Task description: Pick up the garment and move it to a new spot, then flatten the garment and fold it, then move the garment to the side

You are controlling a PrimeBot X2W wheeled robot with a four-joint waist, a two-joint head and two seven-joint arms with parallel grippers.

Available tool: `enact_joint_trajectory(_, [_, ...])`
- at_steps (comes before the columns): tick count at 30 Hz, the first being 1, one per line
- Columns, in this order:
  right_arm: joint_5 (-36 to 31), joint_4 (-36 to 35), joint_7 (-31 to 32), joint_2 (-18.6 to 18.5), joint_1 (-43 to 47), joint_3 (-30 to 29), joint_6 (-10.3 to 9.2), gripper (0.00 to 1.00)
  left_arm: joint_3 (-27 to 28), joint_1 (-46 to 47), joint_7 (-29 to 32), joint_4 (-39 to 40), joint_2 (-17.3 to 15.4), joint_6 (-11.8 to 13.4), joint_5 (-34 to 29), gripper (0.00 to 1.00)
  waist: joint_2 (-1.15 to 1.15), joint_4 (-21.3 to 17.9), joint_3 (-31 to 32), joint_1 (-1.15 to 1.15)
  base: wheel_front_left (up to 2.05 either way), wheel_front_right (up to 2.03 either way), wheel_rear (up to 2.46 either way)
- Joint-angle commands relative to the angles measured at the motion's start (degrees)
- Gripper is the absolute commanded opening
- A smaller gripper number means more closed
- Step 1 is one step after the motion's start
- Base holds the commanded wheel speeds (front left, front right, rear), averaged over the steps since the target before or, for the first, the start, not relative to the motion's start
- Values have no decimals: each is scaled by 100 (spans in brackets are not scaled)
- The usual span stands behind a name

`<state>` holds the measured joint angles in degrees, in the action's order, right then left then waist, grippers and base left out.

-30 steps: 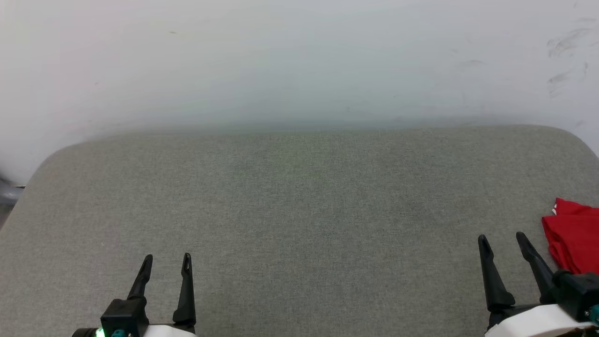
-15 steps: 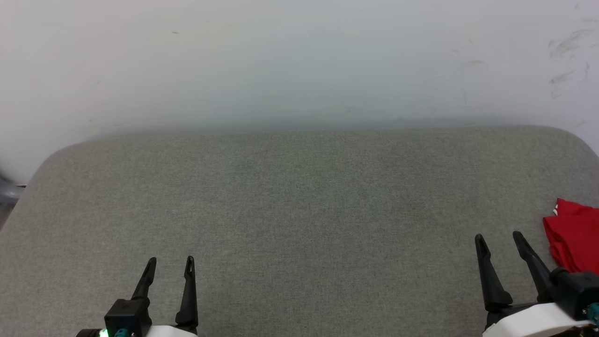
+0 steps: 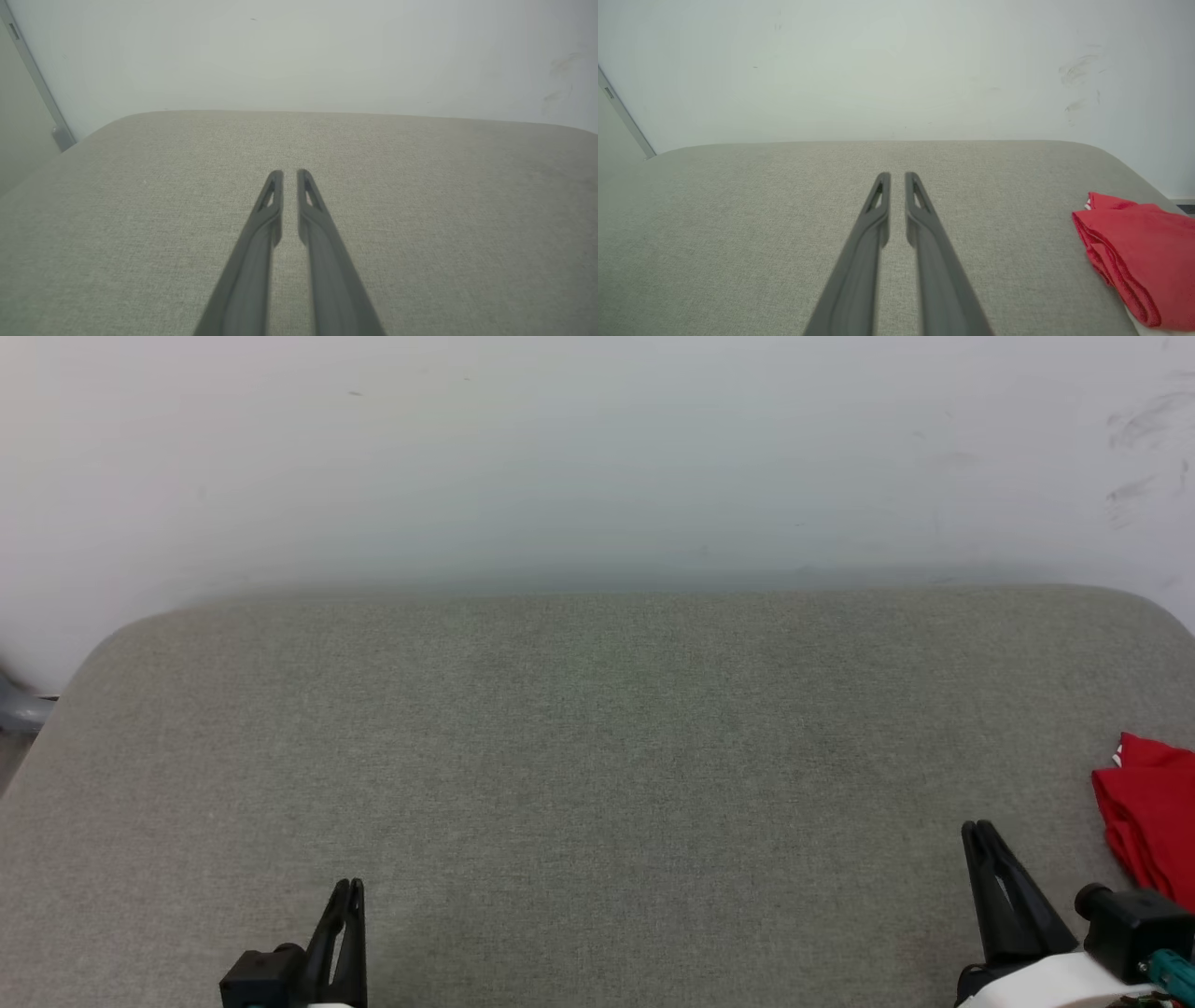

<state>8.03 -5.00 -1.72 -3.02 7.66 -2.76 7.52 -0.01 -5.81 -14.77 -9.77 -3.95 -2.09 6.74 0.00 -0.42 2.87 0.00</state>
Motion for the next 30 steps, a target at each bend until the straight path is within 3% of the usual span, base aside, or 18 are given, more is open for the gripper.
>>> enact_joint_trajectory(1, [116, 0, -3, 0, -16, 8, 0, 0, 37, 53, 49, -21, -1, -8, 107, 0, 0, 0, -2, 0, 0, 0, 0])
enact_joint_trajectory(30, [3188, 667, 199, -95, -525, -11, -1, 0, 249, 474, 782, -144, 36, -202, 3123, 0, 0, 10, -73, 0, 0, 0, 0])
